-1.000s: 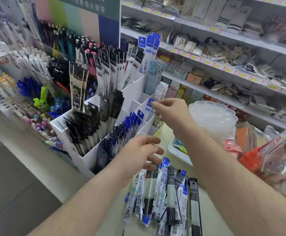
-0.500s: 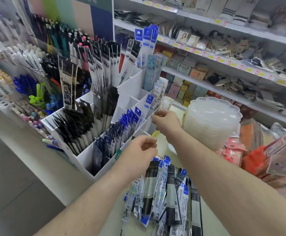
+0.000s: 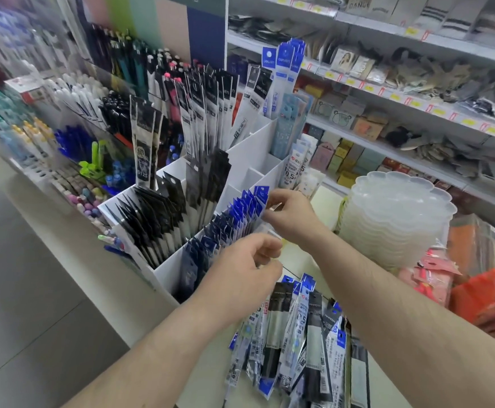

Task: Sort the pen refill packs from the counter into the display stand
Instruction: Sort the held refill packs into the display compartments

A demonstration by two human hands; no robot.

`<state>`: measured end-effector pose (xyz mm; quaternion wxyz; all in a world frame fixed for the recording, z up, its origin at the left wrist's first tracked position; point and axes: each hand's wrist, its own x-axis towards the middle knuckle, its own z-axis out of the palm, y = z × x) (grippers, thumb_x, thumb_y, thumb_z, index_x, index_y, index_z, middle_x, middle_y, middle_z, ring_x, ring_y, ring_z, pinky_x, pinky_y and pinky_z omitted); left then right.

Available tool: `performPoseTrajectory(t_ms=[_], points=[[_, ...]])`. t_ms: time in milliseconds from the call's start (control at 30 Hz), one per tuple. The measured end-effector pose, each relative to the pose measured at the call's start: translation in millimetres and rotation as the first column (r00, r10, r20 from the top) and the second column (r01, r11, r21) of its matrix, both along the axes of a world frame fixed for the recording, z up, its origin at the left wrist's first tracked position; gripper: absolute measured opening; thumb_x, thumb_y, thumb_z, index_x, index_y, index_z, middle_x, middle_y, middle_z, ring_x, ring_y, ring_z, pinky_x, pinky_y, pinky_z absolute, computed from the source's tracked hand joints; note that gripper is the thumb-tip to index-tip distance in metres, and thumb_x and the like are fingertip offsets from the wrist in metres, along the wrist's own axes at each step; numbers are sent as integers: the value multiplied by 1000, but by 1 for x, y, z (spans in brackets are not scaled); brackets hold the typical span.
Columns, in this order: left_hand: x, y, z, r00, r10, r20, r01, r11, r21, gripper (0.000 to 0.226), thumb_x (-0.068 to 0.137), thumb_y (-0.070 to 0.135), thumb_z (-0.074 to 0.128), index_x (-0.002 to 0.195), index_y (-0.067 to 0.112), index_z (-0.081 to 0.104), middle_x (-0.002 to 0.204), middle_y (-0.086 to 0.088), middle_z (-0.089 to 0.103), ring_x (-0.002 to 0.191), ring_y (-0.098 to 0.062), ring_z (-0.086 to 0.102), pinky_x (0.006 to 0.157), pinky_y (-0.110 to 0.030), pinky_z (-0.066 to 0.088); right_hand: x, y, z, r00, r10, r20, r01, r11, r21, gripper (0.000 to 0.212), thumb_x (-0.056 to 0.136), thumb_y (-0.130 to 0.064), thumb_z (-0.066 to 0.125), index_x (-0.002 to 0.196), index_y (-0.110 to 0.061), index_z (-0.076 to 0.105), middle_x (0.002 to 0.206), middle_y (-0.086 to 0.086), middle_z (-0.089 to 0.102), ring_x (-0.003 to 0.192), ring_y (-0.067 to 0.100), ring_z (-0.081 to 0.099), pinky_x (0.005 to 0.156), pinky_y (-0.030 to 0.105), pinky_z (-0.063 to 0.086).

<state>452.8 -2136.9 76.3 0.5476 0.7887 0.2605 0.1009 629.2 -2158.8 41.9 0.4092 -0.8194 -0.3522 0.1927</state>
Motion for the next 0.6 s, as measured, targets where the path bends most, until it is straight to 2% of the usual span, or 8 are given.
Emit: performPoseTrajectory(t_ms=[67, 167, 267, 367, 433, 533, 600], points=[[0, -2, -4, 1000, -13, -5, 13, 1000, -20, 25, 90, 15, 62, 102, 36, 62, 100, 19, 66, 94, 5, 60, 90, -19, 48, -6, -7, 11, 993, 59, -103, -54, 997, 59, 31, 76, -2, 62, 85, -29, 73, 78, -8, 70, 65, 3, 59, 65, 27, 50], [-1, -2, -7, 1000, -30, -6, 29, 998, -55, 26, 91, 16, 61, 99, 41, 60, 103, 18, 66, 94, 2, 61, 89, -18, 50, -11, -10, 21, 967, 101, -235, -63, 985, 161, 28, 81, -5, 66, 96, -28, 71, 78, -6, 69, 66, 6, 60, 60, 18, 46], [-1, -3, -6, 999, -47, -11, 46, 996, -72, 26, 93, 16, 59, 100, 42, 58, 104, 18, 65, 91, 3, 61, 81, -13, 50, -11, -8, 25, 979, 75, -190, -43, 985, 168, 18, 92, -20, 65, 109, -23, 70, 81, 0, 69, 64, 4, 60, 60, 15, 45], [-2, -5, -7, 998, -57, -18, 56, 995, -84, 25, 92, 16, 59, 103, 39, 60, 102, 17, 67, 89, 0, 63, 86, -22, 53, -8, -3, 27, 979, 13, -202, 18, 988, 153, 16, 97, -20, 59, 96, -14, 74, 76, 1, 67, 57, 0, 55, 55, 12, 43], [-2, -7, -8, 998, -60, -26, 58, 994, -94, 26, 91, 16, 60, 102, 40, 60, 99, 18, 67, 88, -2, 63, 88, -28, 54, -5, 1, 24, 980, -58, -191, 81, 990, 116, 22, 99, -25, 58, 85, -14, 72, 74, 5, 66, 59, 5, 55, 57, 16, 45], [-4, -9, -8, 997, -70, -41, 66, 994, -92, 28, 90, 17, 60, 104, 40, 61, 99, 20, 67, 86, 0, 62, 89, -28, 53, 0, 6, 17, 982, -117, -151, 131, 987, 89, 28, 97, -35, 60, 79, -17, 73, 76, 13, 68, 63, 13, 53, 66, 33, 45], [-6, -9, -8, 996, -75, -49, 70, 993, -95, 27, 90, 17, 59, 106, 39, 62, 99, 19, 68, 87, 0, 63, 89, -26, 53, 0, 8, 18, 973, -116, -202, 142, 983, 120, 27, 97, -36, 61, 81, -18, 73, 77, 10, 69, 61, 11, 53, 65, 32, 45]])
